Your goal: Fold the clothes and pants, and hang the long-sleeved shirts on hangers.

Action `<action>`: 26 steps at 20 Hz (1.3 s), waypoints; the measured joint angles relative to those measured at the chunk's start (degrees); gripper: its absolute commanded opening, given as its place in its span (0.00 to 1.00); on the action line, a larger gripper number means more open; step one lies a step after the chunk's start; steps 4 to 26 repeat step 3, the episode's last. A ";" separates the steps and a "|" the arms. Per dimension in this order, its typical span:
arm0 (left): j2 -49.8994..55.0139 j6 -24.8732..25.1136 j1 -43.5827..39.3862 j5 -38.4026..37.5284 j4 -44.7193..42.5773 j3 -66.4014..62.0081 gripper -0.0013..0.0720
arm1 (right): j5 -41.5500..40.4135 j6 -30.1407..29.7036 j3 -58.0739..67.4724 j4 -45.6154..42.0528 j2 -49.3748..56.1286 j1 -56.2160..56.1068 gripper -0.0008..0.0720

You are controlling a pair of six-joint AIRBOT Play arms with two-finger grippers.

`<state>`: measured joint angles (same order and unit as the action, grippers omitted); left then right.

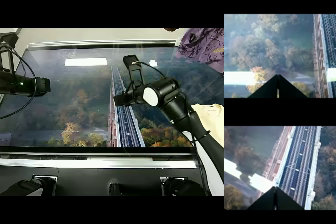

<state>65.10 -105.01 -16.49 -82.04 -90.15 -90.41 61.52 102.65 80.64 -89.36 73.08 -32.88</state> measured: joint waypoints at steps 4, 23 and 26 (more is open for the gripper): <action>-0.04 0.02 0.00 0.02 -0.02 0.00 0.05 | -0.02 0.00 0.00 -0.09 0.00 0.00 0.07; -0.04 0.02 0.00 0.02 -0.02 0.00 0.05 | -0.02 0.00 0.00 -0.09 0.00 0.00 0.07; -0.04 0.02 0.00 0.02 -0.02 0.00 0.05 | -0.02 0.00 0.00 -0.09 0.00 0.00 0.07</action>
